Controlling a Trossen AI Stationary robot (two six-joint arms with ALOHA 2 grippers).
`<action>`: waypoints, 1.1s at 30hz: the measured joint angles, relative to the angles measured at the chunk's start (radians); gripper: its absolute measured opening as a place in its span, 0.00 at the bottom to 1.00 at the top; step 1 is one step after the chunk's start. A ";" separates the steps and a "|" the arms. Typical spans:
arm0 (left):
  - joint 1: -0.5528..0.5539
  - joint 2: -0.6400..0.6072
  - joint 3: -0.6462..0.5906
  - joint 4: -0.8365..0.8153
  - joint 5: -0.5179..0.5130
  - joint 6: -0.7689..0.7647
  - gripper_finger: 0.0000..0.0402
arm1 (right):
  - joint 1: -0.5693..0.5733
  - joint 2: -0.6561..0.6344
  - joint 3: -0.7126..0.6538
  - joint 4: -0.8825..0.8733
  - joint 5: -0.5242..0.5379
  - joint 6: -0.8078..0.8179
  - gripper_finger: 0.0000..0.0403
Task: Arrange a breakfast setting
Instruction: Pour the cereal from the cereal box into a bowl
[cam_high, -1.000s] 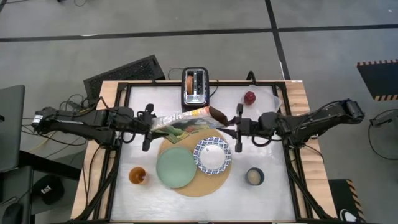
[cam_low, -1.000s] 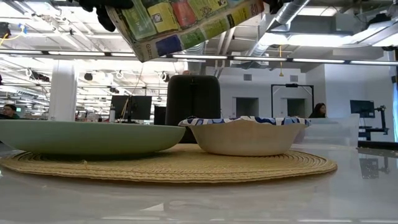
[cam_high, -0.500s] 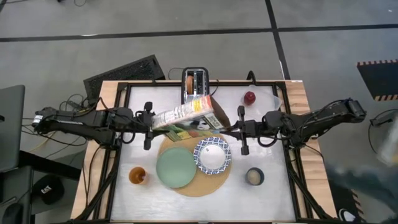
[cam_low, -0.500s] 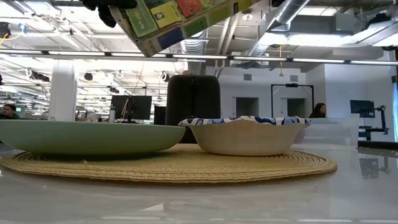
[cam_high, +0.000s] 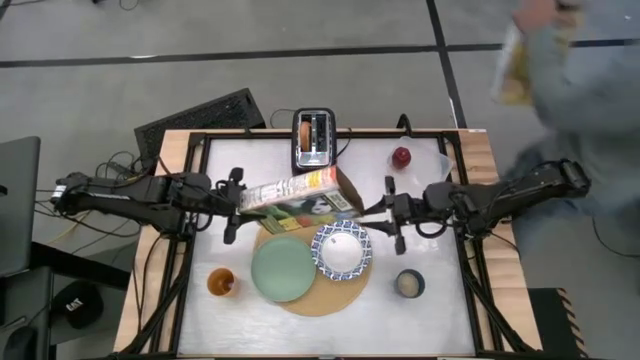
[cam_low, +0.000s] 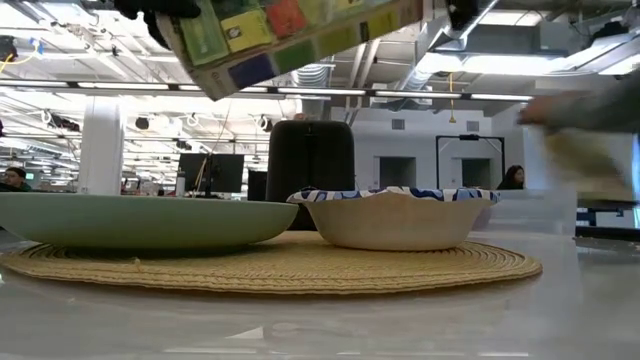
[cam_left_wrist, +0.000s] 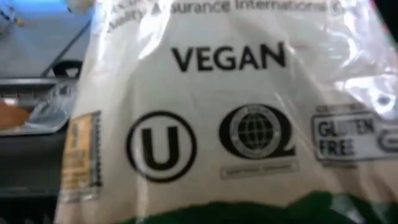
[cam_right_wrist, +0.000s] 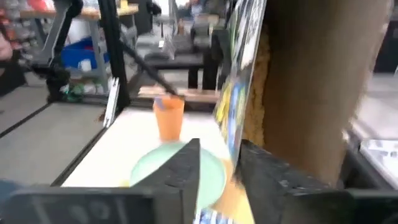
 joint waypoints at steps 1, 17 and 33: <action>-0.003 -0.003 0.000 -0.011 0.006 -0.005 0.39 | 0.009 -0.018 0.000 -0.030 0.001 0.022 0.39; -0.131 0.058 0.145 -0.304 0.046 -0.099 0.39 | 0.184 -0.134 0.000 -0.456 0.124 0.343 0.47; -0.143 0.414 0.549 -0.705 0.075 -0.091 0.39 | 0.198 -0.132 0.000 -0.502 0.149 0.392 0.46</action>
